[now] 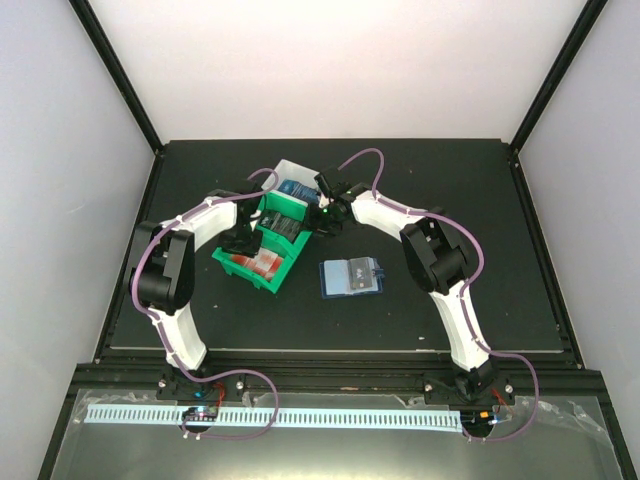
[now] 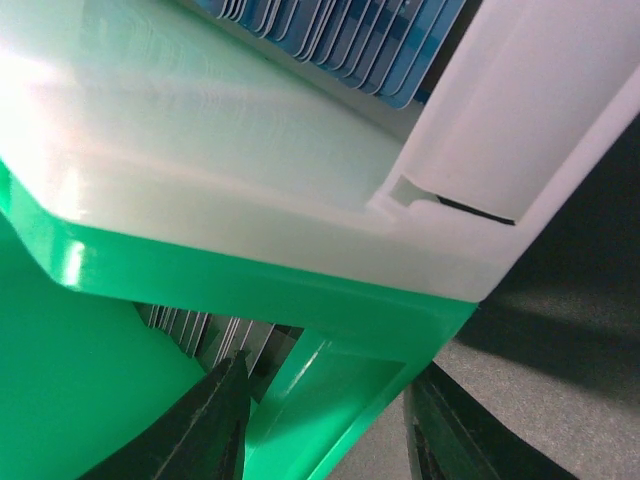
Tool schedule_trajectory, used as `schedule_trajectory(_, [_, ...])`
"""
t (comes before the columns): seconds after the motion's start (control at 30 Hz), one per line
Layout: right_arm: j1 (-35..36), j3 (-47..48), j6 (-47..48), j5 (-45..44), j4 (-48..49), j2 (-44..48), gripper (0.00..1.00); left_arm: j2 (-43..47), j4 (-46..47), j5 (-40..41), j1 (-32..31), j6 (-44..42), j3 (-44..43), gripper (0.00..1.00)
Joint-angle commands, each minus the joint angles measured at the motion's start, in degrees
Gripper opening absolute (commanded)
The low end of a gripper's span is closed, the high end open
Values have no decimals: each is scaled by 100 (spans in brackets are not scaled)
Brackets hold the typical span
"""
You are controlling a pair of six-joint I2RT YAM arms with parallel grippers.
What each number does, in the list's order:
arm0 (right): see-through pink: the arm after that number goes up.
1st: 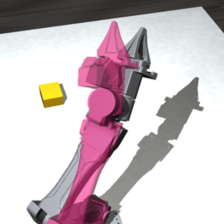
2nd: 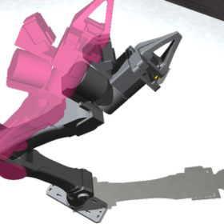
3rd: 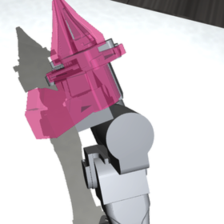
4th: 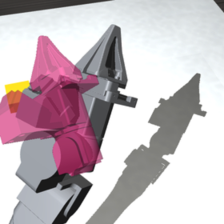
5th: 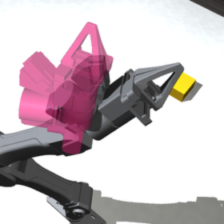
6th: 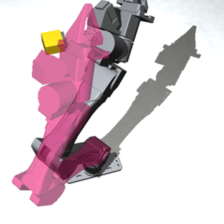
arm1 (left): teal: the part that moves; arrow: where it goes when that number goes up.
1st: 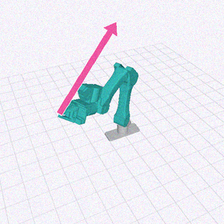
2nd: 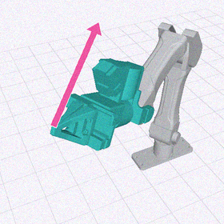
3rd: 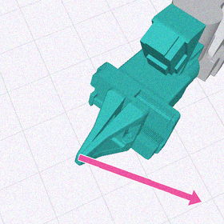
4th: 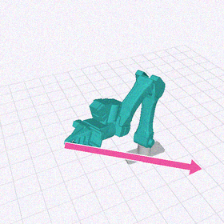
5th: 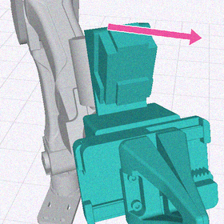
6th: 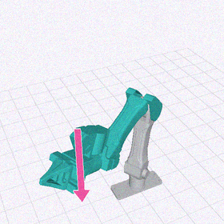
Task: Put the credit cards into the card holder
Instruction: Pick up the credit card from the storage box.
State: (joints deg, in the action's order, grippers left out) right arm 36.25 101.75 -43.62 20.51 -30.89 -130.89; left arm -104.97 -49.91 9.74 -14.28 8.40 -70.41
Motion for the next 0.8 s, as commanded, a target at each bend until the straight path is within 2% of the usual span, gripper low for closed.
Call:
schedule_trajectory(0.0, [-45, -121, 319, -232, -342, 24, 42, 206, 143, -186, 22, 9, -234, 39])
schedule_trajectory(0.17, [-49, -121, 319, -232, -347, 20, 42, 105, 166, -302, 22, -14, -212, 47])
schedule_trajectory(0.47, [-46, -96, 319, -236, -353, 3, 42, -55, 158, -128, 15, -5, -176, 49])
schedule_trajectory(0.77, [-43, -94, 332, -223, -355, 2, 42, 22, 183, -1127, -13, -90, -139, 51])
